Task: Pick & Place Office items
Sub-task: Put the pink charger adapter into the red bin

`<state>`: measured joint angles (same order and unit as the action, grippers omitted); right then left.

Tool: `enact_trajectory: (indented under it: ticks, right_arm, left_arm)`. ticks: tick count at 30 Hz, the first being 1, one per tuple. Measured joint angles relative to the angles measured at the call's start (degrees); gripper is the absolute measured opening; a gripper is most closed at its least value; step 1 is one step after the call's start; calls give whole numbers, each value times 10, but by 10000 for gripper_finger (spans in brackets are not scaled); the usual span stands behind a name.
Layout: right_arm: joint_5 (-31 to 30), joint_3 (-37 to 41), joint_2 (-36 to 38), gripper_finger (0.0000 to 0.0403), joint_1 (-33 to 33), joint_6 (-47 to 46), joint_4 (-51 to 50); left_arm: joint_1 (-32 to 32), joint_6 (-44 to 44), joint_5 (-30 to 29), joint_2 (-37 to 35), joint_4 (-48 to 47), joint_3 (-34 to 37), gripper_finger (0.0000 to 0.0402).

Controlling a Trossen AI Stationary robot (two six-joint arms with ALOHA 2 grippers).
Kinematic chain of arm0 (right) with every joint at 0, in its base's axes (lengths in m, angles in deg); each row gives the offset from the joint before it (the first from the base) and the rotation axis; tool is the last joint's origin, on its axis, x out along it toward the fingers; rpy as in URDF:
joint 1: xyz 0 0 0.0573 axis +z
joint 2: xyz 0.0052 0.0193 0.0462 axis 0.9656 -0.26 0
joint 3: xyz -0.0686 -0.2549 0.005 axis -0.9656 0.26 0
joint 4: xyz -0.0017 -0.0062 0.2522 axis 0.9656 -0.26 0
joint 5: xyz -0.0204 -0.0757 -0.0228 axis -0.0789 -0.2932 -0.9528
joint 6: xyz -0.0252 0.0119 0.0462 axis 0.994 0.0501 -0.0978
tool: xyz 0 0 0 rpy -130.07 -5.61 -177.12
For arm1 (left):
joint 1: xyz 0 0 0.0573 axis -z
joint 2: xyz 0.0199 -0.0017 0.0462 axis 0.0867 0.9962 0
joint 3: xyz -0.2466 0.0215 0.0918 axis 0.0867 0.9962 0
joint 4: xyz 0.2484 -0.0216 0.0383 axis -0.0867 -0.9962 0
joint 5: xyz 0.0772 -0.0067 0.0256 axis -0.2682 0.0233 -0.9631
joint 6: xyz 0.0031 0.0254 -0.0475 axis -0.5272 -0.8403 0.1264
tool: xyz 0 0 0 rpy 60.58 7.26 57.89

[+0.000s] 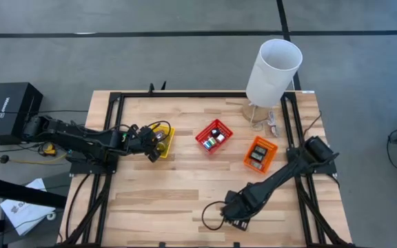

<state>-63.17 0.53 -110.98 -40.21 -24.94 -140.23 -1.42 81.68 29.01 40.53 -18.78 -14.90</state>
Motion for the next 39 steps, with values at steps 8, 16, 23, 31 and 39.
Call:
enact_trajectory:
  ticks: [8, 16, 23, 31, 39]
  right_arm:
    - [23, -3, -18, 224, -9, 0, 1]
    - [8, -2, -18, 224, -16, 0, 7]
    - [4, -2, -23, 224, -17, 0, 28]
    - [-4, -5, -58, 224, -14, 0, 32]
    - [-10, -3, -57, 221, -15, 0, 36]
  left_arm:
    - [0, 0, 0, 0, 4, 0, 104]
    - [0, 0, 0, 0, 6, 0, 104]
    - [0, 0, 0, 0, 7, 0, 104]
    - [0, 0, 0, 0, 8, 0, 104]
    - [0, 0, 0, 0, 11, 0, 104]
